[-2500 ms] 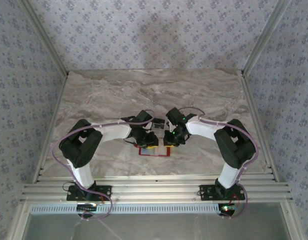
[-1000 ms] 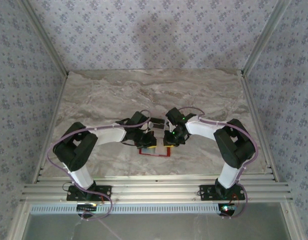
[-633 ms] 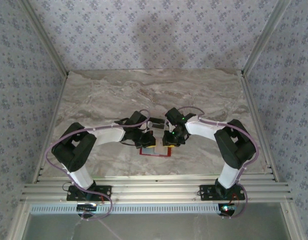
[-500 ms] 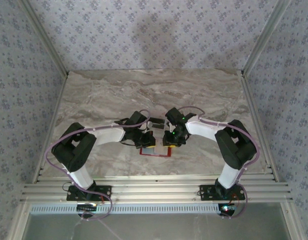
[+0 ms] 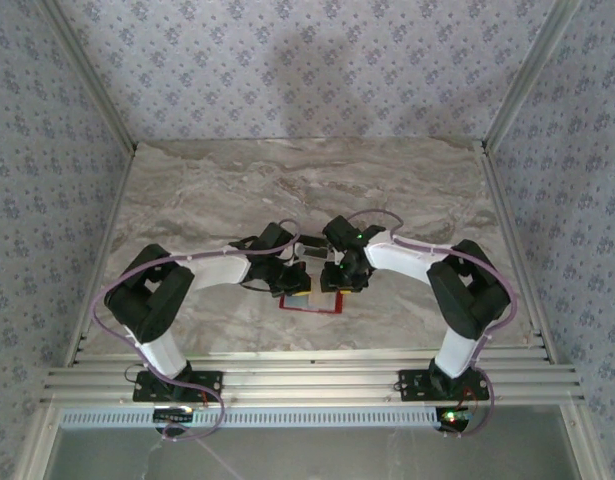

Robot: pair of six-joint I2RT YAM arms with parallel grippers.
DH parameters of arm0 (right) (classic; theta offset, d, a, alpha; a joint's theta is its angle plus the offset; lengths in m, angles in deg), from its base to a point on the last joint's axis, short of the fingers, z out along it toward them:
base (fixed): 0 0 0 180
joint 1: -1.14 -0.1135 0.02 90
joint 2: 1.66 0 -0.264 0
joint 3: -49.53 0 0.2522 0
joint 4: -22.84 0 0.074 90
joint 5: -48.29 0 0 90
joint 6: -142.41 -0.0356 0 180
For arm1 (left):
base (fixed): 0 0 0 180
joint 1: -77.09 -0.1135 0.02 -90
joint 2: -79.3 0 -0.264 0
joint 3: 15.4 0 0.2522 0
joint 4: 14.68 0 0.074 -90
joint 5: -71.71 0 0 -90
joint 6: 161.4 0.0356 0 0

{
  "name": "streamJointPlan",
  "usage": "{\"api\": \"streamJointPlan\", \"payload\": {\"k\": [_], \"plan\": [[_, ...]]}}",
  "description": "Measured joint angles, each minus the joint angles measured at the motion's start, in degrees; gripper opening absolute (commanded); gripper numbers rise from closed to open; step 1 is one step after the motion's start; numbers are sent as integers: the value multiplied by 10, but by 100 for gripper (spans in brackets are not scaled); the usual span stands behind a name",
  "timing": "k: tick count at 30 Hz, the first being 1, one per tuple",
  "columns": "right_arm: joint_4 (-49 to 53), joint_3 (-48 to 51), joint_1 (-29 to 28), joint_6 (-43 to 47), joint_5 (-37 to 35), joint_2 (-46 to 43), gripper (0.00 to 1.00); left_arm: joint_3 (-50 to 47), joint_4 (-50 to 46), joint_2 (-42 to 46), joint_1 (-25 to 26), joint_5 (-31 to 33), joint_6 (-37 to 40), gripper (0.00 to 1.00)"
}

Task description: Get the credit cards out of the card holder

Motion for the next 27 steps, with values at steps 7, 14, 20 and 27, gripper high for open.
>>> {"api": "streamJointPlan", "payload": {"k": [7,14,20,27], "plan": [[24,-20,-14,1,-38,21,38,-2,12,-9,0,-4,0,3],[31,-24,-21,2,-57,23,32,-2,10,-9,0,1,0,2],[33,-24,-21,2,-61,23,30,-2,-7,-3,0,12,5,1],[34,-24,-21,2,-62,23,30,-2,-56,29,-11,33,28,1]]}}
